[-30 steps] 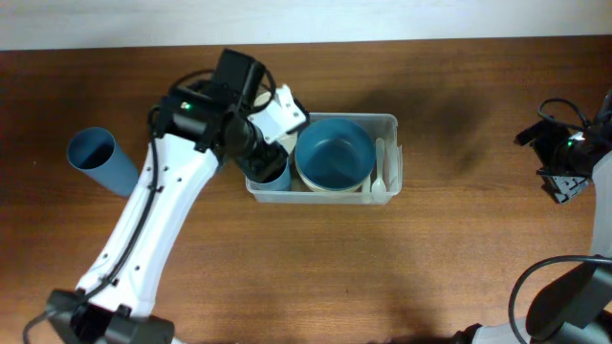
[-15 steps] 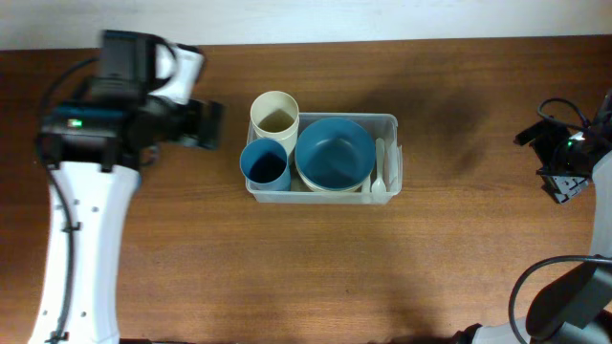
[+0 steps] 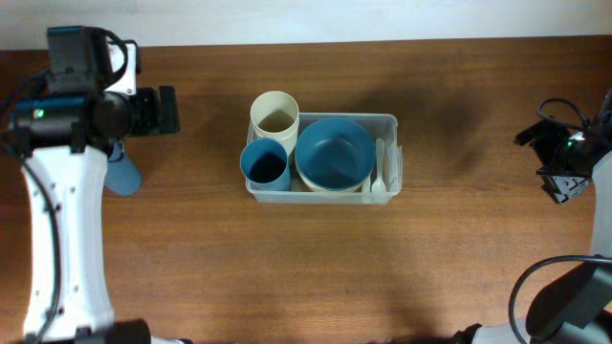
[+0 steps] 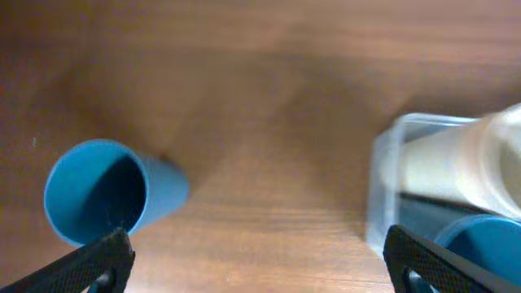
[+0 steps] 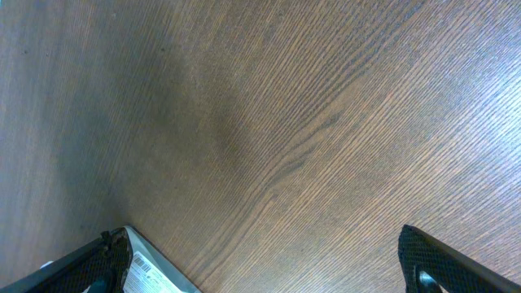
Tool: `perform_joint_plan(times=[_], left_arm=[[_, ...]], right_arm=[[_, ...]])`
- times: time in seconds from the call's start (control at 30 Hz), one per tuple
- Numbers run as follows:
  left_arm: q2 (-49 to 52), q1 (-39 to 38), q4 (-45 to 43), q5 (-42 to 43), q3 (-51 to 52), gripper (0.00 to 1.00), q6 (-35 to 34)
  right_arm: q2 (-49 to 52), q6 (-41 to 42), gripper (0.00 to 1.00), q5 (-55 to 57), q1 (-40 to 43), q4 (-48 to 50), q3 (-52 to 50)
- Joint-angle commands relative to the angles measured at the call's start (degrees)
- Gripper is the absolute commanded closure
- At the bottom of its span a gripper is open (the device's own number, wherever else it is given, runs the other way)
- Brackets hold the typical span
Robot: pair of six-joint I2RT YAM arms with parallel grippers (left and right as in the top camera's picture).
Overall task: Pack container
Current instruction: 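Move the left gripper back to the remaining teal cup and grasp it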
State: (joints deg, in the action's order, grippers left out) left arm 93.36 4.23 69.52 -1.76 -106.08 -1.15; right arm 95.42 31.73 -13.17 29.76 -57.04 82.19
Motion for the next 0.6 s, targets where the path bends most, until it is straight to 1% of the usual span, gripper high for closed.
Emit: perform_joint_plan(times=[0.0,0.1,0.27,0.37,0.43,0.57], left_arm=[[4.26,1.46,0.57,-4.74,-0.68,0.00,-5.49],[6.23,3.48,0.74,-4.70,-0.68,0.00,-7.23],[8.72,7.61,0.70,-4.37,-0.68,0.00,-7.43],[10.25,9.68,0.28,-1.53,-0.68,0.00,-7.39],[11.69,10.49,0.09,0.07,-0.68,0.00,-6.88],[15.12,10.69,0.11,0.09,-0.66,0.00,-6.71]], right_arm=[[-1.40,0.50,0.01,-0.11,0.22,0.02,0.85],[-1.40,0.50,0.01,-0.11,0.22,0.02,0.85],[-1.40,0.50,0.01,-0.09,0.22,0.02,0.85],[-1.40,0.50,0.01,-0.11,0.22,0.02,0.85],[-1.40,0.50,0.01,-0.11,0.22,0.02,0.85],[-1.40,0.50,0.01,-0.11,0.22,0.02,0.85]])
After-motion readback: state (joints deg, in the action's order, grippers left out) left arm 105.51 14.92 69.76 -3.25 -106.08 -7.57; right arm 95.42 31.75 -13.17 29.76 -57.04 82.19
